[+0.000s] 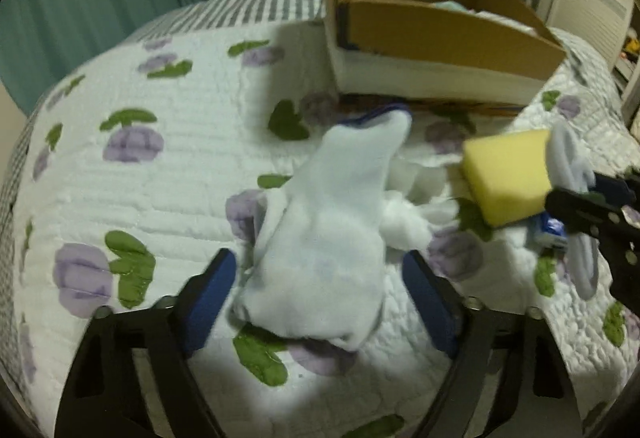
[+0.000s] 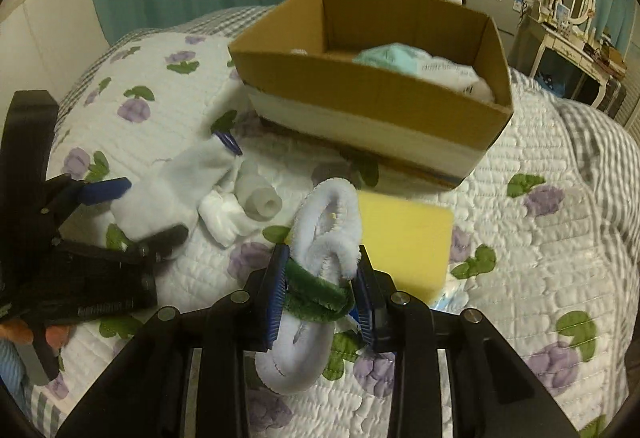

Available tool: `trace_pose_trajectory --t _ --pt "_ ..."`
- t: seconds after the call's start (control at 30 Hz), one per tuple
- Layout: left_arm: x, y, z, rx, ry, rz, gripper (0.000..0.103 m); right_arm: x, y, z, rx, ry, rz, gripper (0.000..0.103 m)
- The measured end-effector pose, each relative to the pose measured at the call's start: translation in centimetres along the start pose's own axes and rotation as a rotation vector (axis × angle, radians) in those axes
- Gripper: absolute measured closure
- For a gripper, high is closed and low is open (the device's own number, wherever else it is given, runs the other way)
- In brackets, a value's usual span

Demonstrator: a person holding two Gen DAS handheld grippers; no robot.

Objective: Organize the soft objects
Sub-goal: 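Grasp the white glove with the left tool while the right grasps the fuzzy loop, then lift the glove and fuzzy loop into the box and open both tools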

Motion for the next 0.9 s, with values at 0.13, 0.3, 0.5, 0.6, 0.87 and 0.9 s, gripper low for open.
trace_pose_trajectory --t 0.13,0.3,0.5,0.6,0.87,0.9 --pt "-0.2 -0.1 -0.3 0.004 0.011 -0.027 0.050 -0.2 -0.1 -0.4 0.001 -0.012 0.009 0.072" --pt "-0.5 1.7 -0.3 -0.032 0.010 -0.039 0.060 -0.6 1.9 -0.2 -0.034 -0.015 0.006 0.072" --pt "-1.4 6.0 0.3 -0.104 0.005 -0.033 0.063 -1.2 5.8 0.6 -0.091 -0.019 0.010 0.072" --pt "-2.2 8.6 0.9 -0.146 0.004 -0.040 0.063 -1.7 8.4 1.3 -0.129 -0.004 -0.009 0.072" --pt "-5.4 15.6 5.2 -0.302 -0.017 -0.099 0.063 -3.1 15.2 5.0 -0.250 0.024 -0.051 0.072" --pt "-5.8 16.3 5.8 -0.319 -0.020 -0.105 0.063 -3.2 15.7 5.4 -0.262 0.028 -0.055 0.072"
Point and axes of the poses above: each gripper's, at about its wrist camera, not at the fingertips, and y roughly against the way its jaws point, x to its left, z to its top, the point moved 10 cm from there along -y, roughly the way its jaws point
